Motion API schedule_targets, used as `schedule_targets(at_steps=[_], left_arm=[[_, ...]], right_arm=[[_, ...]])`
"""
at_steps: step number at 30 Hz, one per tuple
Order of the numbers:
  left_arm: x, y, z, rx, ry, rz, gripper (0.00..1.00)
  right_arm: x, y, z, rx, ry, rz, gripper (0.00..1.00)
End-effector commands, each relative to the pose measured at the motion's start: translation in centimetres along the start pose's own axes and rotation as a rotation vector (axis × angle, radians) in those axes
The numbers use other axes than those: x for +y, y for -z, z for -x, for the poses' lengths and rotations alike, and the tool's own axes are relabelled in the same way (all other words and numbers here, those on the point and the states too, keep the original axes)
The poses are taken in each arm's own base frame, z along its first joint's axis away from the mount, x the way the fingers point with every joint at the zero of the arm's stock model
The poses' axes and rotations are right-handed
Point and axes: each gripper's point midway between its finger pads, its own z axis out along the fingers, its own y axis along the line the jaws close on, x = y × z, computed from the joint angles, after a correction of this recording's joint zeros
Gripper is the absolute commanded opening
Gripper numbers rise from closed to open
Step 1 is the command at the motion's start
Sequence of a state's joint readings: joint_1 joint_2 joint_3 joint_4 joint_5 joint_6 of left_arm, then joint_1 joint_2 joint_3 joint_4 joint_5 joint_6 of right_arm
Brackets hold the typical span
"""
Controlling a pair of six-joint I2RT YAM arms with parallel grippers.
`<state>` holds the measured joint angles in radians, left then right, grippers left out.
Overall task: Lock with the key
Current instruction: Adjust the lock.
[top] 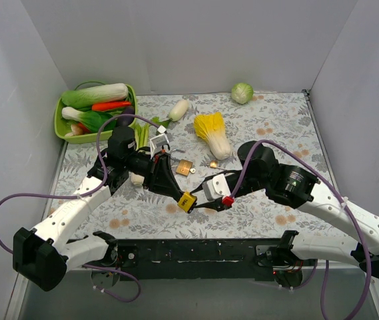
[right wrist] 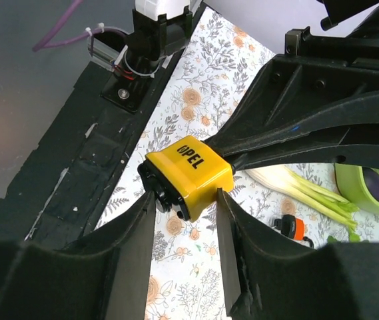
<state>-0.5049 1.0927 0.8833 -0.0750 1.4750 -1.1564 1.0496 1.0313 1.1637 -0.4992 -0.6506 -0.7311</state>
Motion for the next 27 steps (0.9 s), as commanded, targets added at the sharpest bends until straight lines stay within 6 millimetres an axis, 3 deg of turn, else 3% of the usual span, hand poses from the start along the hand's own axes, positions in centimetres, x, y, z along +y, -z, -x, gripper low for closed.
schedule_targets(at_steps=[1,7,9,10,11,13,18,22,27], left_arm=[[-0.6,-0.6,0.2,0.014,-0.053,-0.020,0.00],[-0.9,-1.0,-0.2,0.028,-0.043,-0.034,0.00],[-0.7,-1.0,-0.1,0.022,-0.022,-0.019,0.00],[-0.2,-0.7,0.0,0.011,-0.003,-0.002,0.00],[0.2,-0.4,0.0,-0.001,0.020,0.019,0.00],[1.5,0.7,-0.1,-0.036,0.081,0.068,0.00],[6.1,1.9,0.3,-0.119,0.208,0.272,0.00],[9.6,2.6,1.6,-0.204,0.333,0.442,0.00],[11.3,2.6,3.3,-0.272,0.462,0.521,0.00]], right_arm=[[-2.1,-0.8,0.4,-0.018,0.023,-0.061,0.43],[-1.9,-1.2,-0.3,-0.009,0.016,-0.052,0.40],[-2.0,-1.0,-0.5,0.009,-0.006,-0.062,0.48],[-1.6,-0.9,-1.1,0.033,-0.049,-0.059,0.59],[-1.4,-0.7,-1.4,0.052,-0.080,-0.063,0.64],[-1.6,0.1,-2.8,0.121,-0.191,-0.120,0.77],[-1.7,3.7,-8.8,0.281,-0.444,-0.234,0.87],[-3.4,4.9,-9.7,0.333,-0.527,-0.315,0.87],[-5.2,4.0,-10.4,0.349,-0.597,-0.342,0.84]])
